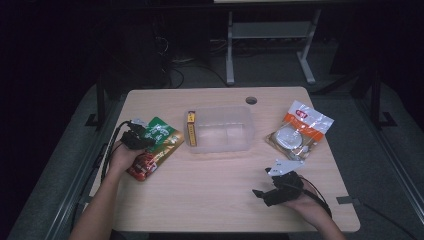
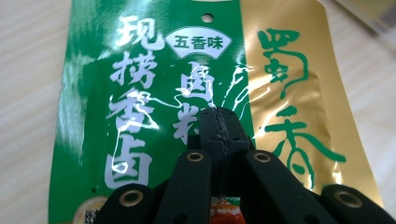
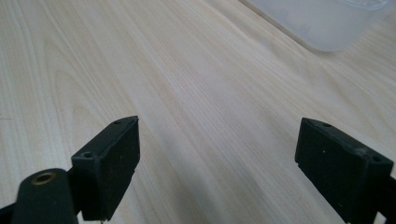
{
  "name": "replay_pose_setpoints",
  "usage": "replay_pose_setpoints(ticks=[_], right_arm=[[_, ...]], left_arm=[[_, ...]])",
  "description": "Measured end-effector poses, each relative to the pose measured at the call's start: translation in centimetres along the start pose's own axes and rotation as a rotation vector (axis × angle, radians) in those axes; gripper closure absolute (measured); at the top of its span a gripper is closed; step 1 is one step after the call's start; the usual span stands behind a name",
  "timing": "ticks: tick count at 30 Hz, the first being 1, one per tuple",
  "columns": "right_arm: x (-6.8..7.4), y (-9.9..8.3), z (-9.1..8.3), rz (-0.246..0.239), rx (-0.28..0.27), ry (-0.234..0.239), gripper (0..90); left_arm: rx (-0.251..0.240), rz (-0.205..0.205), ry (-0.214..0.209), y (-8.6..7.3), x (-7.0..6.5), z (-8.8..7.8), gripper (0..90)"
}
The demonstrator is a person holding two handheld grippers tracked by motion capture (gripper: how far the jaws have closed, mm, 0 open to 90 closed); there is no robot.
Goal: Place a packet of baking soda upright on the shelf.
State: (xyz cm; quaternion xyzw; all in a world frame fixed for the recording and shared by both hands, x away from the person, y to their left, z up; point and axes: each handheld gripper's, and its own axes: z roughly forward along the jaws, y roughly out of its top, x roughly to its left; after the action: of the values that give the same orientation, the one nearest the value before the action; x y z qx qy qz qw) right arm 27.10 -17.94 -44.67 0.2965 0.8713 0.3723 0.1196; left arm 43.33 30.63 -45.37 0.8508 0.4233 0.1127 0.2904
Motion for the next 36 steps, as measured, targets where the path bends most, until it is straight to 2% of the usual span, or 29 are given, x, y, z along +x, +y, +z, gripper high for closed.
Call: replay_pose_setpoints(ticks=[2, 8, 10, 15, 19, 21, 24, 25, 28, 31, 34, 35, 36], right_arm=[[0.0, 0.0, 0.0, 0.001, 0.000, 0.001, 13.7], [-0.1, 0.0, 0.0, -0.001, -0.003, -0.002, 13.7], [-0.1, 0.0, 0.0, 0.001, -0.004, -0.002, 13.7], [0.0, 0.0, 0.0, 0.004, 0.003, 0.002, 13.7], [0.1, 0.0, 0.1, -0.001, 0.004, 0.000, 13.7], [0.0, 0.0, 0.0, -0.001, 0.002, -0.002, 13.7], [0.0, 0.0, 0.0, 0.001, 0.001, -0.003, 13.7], [0.0, 0.0, 0.0, 0.000, 0.002, -0.003, 13.7], [0.1, 0.1, 0.0, -0.002, 0.001, -0.002, 13.7], [0.1, 0.1, 0.1, -0.002, -0.001, -0.001, 13.7], [0.1, 0.1, 0.1, -0.004, 0.001, 0.000, 13.7], [0.0, 0.1, 0.1, -0.005, 0.001, 0.001, 13.7], [0.0, 0.1, 0.1, -0.006, 0.002, 0.001, 13.7]], left_arm=[[-0.005, -0.010, -0.030, -0.5, -0.2, -0.3, 90.0], [0.021, 0.017, -0.073, -1.8, -0.7, -1.4, 90.0], [0.018, 0.014, -0.082, -2.2, -1.0, -1.7, 90.0], [0.026, 0.047, -0.117, -3.4, -2.1, -2.5, 90.0], [0.023, 0.048, -0.153, -4.2, -3.1, -3.0, 90.0], [0.040, 0.078, -0.169, -4.5, -3.5, -3.3, 90.0], [0.044, 0.082, -0.201, -5.0, -4.4, -3.6, 90.0], [0.058, 0.104, -0.202, -5.0, -4.6, -3.7, 90.0], [0.066, 0.132, -0.199, -5.0, -5.2, -3.9, 90.0], [0.022, 0.148, -0.211, -4.3, -6.2, -3.6, 90.0], [-0.039, 0.166, -0.221, -3.1, -7.6, -3.2, 90.0], [-0.042, 0.201, -0.217, -2.5, -8.1, -3.0, 89.9], [-0.059, 0.193, -0.214, -2.3, -8.5, -2.7, 89.9]])
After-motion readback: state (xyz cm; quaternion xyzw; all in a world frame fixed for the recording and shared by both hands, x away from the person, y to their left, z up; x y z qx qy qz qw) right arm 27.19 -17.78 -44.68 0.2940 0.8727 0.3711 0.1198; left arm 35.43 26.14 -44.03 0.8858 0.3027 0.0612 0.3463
